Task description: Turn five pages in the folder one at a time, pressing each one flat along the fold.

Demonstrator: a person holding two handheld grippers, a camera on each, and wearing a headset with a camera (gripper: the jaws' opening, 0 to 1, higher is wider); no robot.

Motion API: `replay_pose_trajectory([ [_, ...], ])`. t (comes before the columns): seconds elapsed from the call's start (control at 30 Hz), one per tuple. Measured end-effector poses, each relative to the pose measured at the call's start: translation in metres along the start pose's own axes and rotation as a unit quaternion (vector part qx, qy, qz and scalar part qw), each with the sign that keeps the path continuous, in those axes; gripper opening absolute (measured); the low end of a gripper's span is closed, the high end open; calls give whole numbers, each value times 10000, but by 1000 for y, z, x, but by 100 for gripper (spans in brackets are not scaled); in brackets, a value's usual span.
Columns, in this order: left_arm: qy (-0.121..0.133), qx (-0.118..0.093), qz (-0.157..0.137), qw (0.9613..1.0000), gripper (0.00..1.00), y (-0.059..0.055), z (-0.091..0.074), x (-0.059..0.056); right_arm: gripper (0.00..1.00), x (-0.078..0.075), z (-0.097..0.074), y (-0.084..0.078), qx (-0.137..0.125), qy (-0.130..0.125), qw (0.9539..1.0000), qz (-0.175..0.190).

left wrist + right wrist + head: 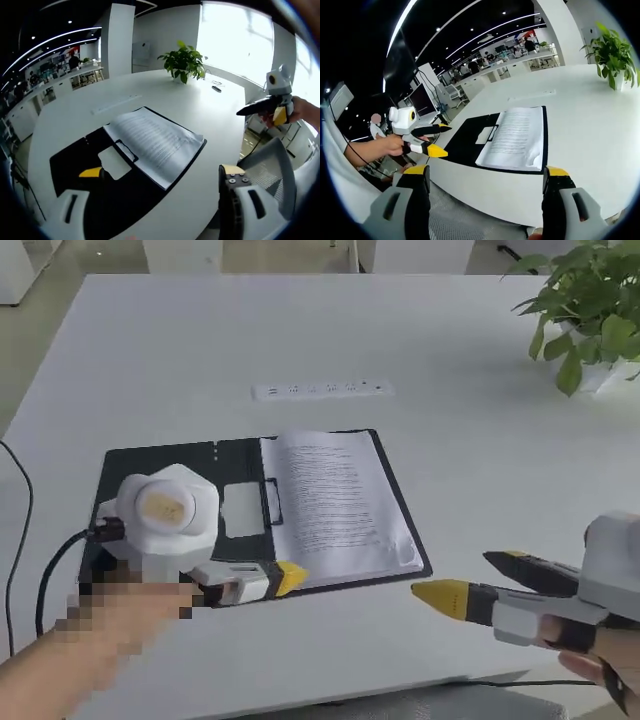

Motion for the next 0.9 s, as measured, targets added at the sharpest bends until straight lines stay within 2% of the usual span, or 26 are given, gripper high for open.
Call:
replay_pose_trajectory([
  [0.17,-124,-123,199,9996,94,5,25,-9,93,-1,1,-1,-35,-30,10000,75],
  [0.43,-233,-241,483,9983,93,5,68,-18,92,-4,0,-3,-160,-65,9997,170],
  [0.53,-265,-208,580,9977,92,4,87,-21,92,-7,1,-3,-195,-84,9995,227],
  [0.63,-270,-196,607,9976,91,6,106,-27,92,-7,2,-6,-218,-73,9993,279],
  [0.77,-233,-215,562,9979,90,10,124,-31,92,-8,2,-9,-243,-94,9991,331],
  [0.9,-202,-213,622,9976,89,9,140,-35,92,-11,1,-10,-329,-120,9985,421],
])
Point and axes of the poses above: the centre of the closed fingertips' face, and the gripper's own axes: z roughly forward along the fingers, x roughly to its left, y roughly out of its top, the point moved 1 cm from there along -z, roughly backward along the fingers, and after that the axes turned 1 degree about x, right-handed, at the moved point
